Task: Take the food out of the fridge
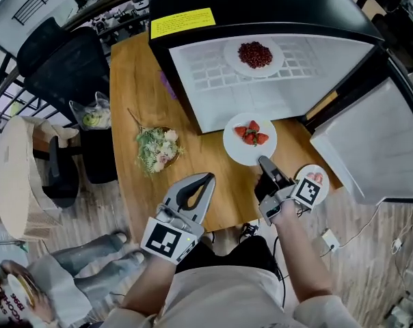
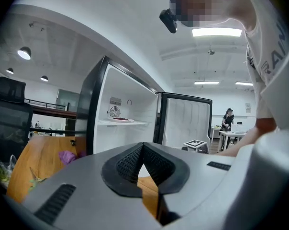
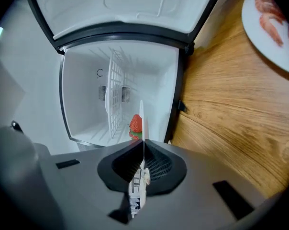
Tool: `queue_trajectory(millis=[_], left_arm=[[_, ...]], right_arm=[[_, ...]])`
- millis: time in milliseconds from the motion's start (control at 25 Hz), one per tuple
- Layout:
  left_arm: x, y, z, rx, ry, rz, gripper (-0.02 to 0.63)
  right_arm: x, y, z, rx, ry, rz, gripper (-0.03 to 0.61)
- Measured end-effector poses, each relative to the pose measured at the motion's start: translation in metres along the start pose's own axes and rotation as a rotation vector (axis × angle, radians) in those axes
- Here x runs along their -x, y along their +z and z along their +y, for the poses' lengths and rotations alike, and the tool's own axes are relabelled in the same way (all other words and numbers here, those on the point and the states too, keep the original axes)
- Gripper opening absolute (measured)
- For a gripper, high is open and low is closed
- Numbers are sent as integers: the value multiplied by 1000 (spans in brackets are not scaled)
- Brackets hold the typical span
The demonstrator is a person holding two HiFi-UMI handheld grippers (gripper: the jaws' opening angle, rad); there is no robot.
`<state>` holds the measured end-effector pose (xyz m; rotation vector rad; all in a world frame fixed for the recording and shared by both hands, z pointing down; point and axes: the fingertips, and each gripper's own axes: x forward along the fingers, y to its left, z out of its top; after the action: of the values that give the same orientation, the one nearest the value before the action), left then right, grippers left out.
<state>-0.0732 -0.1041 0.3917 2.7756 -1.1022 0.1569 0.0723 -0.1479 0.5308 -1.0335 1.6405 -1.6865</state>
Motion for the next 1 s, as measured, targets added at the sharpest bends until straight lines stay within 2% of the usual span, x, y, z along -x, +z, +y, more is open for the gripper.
queue_trajectory(millis=[440,680,1000], left_arm=[[-34,-15,-63,-12,-143,30,6],[-54,-22,-89,-1,-197,58,6],[-65,-27,-111,-7,-238,81,6]], right_arm=[[111,-13,-42,-10,-36,-35,26],[143,-23,-69,-45,-29,-7,26],[177,-35,-119,-73,-97,21,26]])
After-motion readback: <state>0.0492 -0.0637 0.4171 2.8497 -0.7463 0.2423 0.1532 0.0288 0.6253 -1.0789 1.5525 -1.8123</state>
